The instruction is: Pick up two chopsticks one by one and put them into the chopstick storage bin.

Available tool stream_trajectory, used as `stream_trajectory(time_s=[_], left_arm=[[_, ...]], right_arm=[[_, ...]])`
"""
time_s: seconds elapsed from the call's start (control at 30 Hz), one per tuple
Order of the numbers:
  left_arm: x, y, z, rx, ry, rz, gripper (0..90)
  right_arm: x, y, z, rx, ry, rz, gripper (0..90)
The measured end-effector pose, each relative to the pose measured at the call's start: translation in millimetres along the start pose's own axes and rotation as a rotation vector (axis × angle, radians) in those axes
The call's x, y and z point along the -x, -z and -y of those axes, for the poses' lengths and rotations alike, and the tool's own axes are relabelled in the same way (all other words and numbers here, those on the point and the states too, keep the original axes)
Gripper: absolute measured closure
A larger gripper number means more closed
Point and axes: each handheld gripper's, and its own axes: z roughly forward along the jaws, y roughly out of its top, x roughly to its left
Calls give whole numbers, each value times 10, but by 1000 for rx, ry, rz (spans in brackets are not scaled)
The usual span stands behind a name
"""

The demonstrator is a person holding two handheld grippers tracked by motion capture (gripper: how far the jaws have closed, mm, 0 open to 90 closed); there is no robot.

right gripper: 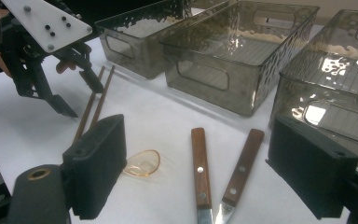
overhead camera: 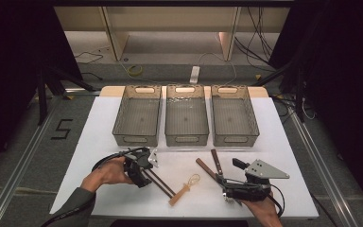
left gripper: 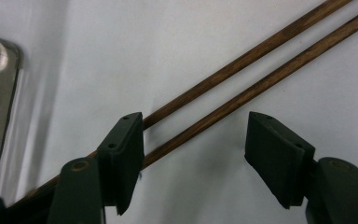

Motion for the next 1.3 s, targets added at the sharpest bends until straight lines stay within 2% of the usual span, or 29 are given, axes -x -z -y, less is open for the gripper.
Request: stream_trajectory(time_s=[0.2, 0.4, 0.5, 0.63, 0.77, 0.87, 0.93, 1.07, 1.3], left_arm=[[-19, -16, -11, -5, -35, 20, 409], [-23, -23, -10, -5, -45, 42, 440], [-43, -25, 5, -1, -37, 62, 454], [-53, -14, 19, -29, -33, 83, 480], [-28, 2, 12, -80, -40, 78, 536], [-24, 5, 11, -101, -33, 87, 569], [-21, 12, 14, -121, -44, 95, 588], [-5, 19, 22, -134, -57, 99, 622], [22, 27, 45, -122, -87, 101, 669]], right_arm=[[2, 6, 0, -1, 1, 1, 198], [3, 6, 2, -2, 1, 2, 200], [2, 5, 3, -4, 0, 3, 201], [-3, 3, 5, -5, 3, 2, 201], [-2, 6, 6, -4, 3, 4, 203], [-5, 11, 4, -3, 4, 3, 204], [-10, 11, 4, -7, 6, 3, 205], [-10, 14, 2, -5, 7, 6, 207], [-5, 26, -1, -1, 5, 8, 209]])
